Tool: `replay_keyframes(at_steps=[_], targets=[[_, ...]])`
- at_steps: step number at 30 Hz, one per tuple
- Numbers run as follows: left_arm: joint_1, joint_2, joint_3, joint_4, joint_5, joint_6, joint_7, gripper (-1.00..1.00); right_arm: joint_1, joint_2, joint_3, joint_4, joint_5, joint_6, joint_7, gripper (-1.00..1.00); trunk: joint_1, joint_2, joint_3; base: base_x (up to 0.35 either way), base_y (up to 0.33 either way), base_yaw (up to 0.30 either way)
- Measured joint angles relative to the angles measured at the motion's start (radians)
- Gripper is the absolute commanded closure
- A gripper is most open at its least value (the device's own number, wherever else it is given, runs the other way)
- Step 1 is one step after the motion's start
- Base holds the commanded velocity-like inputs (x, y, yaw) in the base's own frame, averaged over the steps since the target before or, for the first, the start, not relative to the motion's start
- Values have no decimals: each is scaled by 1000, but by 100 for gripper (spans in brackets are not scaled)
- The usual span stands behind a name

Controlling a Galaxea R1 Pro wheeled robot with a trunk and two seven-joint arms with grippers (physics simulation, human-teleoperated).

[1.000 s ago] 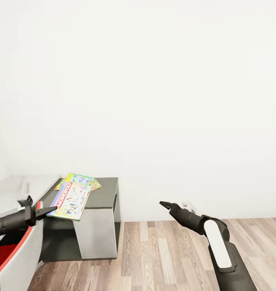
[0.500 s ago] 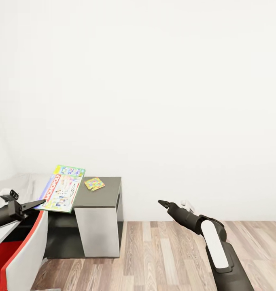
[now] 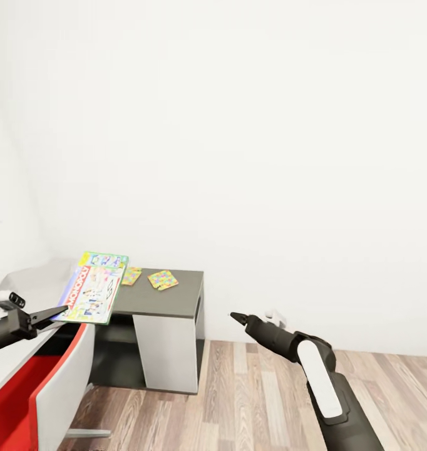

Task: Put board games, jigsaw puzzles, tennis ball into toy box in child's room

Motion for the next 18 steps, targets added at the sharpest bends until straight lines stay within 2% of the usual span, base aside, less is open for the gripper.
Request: replay_keyframes(at_steps=[3, 7, 9, 18], targets=[[1, 2, 5, 1, -3, -2, 0, 100, -1, -6, 25, -1, -2, -27, 2, -100, 0, 0, -4, 164, -126, 192], [7, 0, 78, 1, -9, -5, 0, 100, -1, -16, 34, -30, -9, -35, 15, -100, 0, 0, -9, 141, -88, 192], [14, -2, 100, 1, -10, -6, 0, 100, 4, -17, 37, -48, -10, -36, 25, -100, 0, 0, -11, 154, -96, 191], [20, -6, 115, 2, -12, -7, 0, 100, 9, -17, 41, -75, -12, -37, 42, -100, 0, 0, -23, 234, -145, 191]])
